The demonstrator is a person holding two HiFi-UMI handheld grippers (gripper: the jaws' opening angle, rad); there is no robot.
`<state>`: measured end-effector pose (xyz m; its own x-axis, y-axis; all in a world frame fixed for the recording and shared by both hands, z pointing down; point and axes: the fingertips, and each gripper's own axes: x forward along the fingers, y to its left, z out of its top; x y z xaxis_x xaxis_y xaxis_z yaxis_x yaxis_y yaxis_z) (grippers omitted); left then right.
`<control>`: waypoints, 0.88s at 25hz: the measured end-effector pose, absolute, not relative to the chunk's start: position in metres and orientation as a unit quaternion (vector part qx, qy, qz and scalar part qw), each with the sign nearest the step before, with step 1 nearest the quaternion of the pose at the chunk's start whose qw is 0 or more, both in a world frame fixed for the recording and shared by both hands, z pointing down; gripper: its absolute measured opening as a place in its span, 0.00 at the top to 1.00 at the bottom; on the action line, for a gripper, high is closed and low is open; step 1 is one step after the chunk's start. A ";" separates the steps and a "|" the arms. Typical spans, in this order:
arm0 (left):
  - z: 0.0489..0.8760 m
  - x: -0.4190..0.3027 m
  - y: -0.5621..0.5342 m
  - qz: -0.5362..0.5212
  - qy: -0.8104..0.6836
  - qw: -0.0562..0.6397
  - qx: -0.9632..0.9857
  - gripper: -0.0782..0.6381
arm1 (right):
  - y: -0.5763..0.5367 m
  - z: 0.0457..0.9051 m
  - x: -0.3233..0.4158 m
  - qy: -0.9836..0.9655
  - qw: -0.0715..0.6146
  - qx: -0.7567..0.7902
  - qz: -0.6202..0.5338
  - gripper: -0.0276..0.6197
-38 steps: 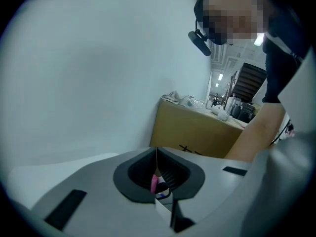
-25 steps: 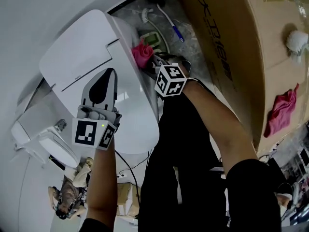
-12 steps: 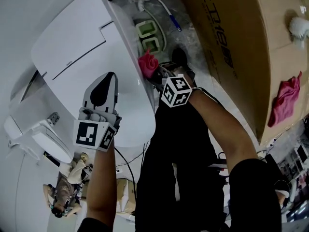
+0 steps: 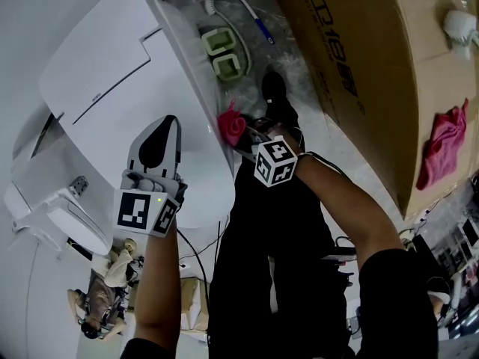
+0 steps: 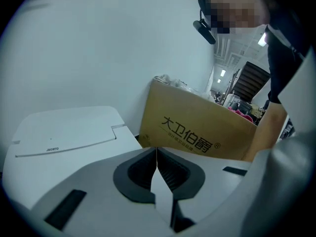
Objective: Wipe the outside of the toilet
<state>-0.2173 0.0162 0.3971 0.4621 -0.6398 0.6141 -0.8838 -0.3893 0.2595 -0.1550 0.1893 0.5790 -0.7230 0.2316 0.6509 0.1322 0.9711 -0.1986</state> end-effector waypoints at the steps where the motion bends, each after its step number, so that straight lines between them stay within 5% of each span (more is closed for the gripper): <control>1: 0.398 -0.216 0.017 0.213 -0.473 0.288 0.805 0.87 | 0.196 0.579 -0.154 -0.925 0.359 -0.105 0.069 0.84; 12: 0.395 -0.208 0.012 0.210 -0.472 0.302 0.801 0.87 | 0.301 0.570 -0.124 -0.877 0.366 -0.283 0.132 0.84; 22: 0.369 -0.223 -0.058 0.198 -0.489 0.273 0.804 0.87 | 0.025 0.545 -0.134 -0.921 0.338 0.054 0.188 0.84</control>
<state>-0.2226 -0.0582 0.3687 0.4434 -0.6786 0.5855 -0.8949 -0.3723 0.2461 -0.1342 0.0254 0.5450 -0.7659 0.0276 0.6424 -0.2269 0.9232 -0.3101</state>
